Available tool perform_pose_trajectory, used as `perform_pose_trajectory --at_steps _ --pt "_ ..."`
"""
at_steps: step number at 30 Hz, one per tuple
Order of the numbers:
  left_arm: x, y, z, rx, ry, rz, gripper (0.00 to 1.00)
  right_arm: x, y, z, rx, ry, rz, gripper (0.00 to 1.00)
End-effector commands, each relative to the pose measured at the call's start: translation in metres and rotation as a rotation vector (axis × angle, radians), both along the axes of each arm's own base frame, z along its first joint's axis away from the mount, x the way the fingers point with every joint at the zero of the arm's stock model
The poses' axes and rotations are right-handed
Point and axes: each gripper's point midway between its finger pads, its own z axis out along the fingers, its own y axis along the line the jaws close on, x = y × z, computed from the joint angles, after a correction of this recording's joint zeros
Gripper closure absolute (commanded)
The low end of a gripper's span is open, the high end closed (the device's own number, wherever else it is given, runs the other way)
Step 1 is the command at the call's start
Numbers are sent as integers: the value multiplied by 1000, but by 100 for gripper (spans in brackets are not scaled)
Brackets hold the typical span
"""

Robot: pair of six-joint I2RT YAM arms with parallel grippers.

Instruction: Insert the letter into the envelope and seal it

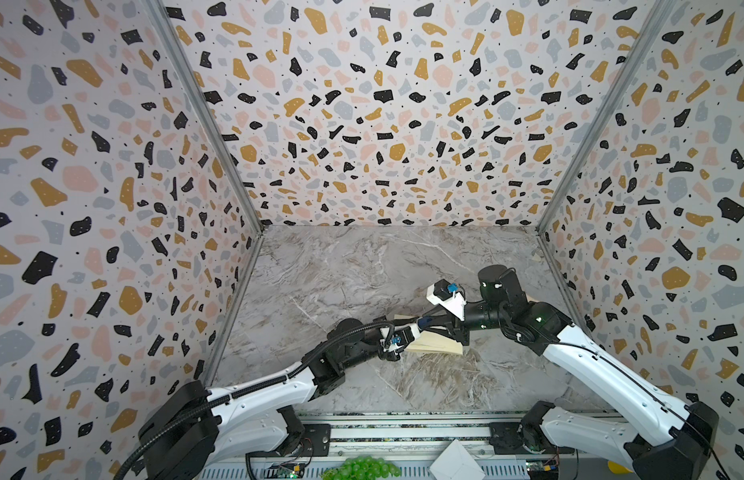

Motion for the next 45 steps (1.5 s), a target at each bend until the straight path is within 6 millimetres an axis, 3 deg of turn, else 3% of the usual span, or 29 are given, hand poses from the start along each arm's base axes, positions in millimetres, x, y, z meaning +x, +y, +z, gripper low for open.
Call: perform_pose_trajectory --at_steps 1,14,25,45 --pt "29 31 -20 46 15 215 100 24 -17 31 43 -8 -136 100" --pt "34 39 -26 74 -4 274 100 39 -24 33 59 83 -202 100" --pt "26 27 -34 99 16 195 100 38 -30 37 61 50 -199 100" --pt "21 26 -36 98 11 169 100 35 -34 47 98 36 -177 100"
